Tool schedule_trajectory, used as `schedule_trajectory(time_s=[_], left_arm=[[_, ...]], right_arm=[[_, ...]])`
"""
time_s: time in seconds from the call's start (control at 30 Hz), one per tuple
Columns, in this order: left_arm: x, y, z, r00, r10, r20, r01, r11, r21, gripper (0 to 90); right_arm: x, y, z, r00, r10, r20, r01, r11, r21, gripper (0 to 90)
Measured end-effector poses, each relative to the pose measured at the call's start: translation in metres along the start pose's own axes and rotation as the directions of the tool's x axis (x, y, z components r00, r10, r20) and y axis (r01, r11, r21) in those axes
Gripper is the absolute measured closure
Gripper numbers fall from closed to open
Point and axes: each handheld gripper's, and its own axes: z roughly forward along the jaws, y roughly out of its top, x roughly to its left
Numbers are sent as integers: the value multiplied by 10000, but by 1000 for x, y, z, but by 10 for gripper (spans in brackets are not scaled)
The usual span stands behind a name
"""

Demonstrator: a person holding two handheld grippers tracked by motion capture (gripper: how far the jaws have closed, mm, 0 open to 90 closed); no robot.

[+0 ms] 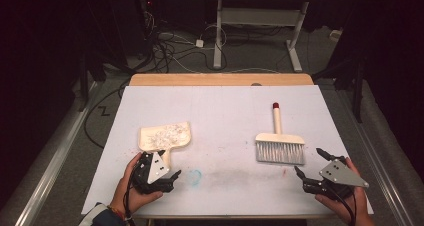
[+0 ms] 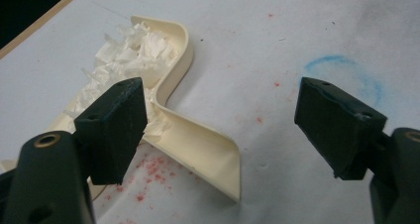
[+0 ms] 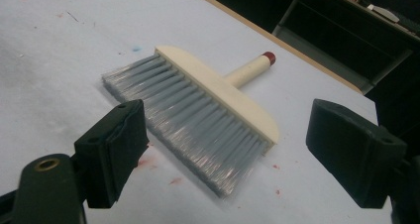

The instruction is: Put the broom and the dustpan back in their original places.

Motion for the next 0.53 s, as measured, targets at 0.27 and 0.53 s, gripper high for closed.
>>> schedule_trajectory(time_s=[0.27, 0.53], left_arm=[[0, 2, 2, 10000, -3, -57, 3, 10000, 45, 182], [0, 3, 2, 10000, -9, -77, 8, 9999, -116, 182]], right_arm=[[-1, -1, 2, 9999, 46, -90, -45, 10000, 61, 169], [-4, -1, 1, 9996, 247, -141, -246, 9997, 10, 169]])
